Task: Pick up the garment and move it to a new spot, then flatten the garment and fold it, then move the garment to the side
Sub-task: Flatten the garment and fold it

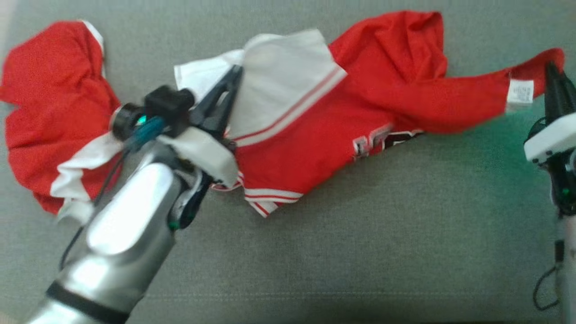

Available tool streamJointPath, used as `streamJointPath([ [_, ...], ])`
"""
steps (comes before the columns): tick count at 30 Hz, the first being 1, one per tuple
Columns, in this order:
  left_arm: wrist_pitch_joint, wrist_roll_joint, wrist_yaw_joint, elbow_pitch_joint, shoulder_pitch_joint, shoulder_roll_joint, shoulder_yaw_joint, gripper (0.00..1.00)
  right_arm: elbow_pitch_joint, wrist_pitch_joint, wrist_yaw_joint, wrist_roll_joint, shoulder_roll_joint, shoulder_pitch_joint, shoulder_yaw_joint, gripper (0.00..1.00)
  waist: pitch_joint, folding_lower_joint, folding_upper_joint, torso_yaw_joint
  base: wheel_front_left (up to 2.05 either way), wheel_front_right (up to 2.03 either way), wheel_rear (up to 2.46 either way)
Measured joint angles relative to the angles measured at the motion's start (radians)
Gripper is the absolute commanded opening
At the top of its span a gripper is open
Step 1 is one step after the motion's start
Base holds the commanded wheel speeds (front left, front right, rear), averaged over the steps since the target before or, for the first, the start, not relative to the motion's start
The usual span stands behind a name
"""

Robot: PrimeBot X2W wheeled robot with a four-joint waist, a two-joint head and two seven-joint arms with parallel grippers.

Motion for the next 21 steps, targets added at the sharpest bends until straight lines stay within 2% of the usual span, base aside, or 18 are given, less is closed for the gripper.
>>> streamJointPath([
  [4,-0.016,0.005,0.066,-0.149,0.054,0.062,0.041,0.0,-0.22,0.005,0.0,0.048,0.052,0.081,-0.02,0.0,-0.054,0.0,0.0,0.006,0.0,0.0,0.0],
  [9,-0.007,0.04,0.13,-0.336,0.079,0.15,0.095,0.0,-0.463,0.047,0.0,0.055,0.084,0.109,-0.052,0.0,-0.121,0.0,0.0,0.014,0.0,0.0,0.0],
  [10,-0.007,0.04,0.13,-0.336,0.079,0.15,0.095,0.0,-0.463,0.047,0.0,0.055,0.084,0.109,-0.052,0.0,-0.121,0.0,0.0,0.014,0.0,0.0,0.0],
  [16,0.042,0.089,0.178,-0.523,0.066,0.229,0.136,0.0,-0.667,0.1,0.0,0.037,0.11,0.1,-0.097,0.0,-0.191,0.0,0.0,0.026,0.0,0.0,0.0],
  [21,0.102,0.105,0.196,-0.633,0.02,0.26,0.162,0.0,-0.766,0.163,0.0,0.016,0.109,0.039,-0.145,0.0,-0.236,0.0,0.0,0.034,0.0,0.0,0.0],
])
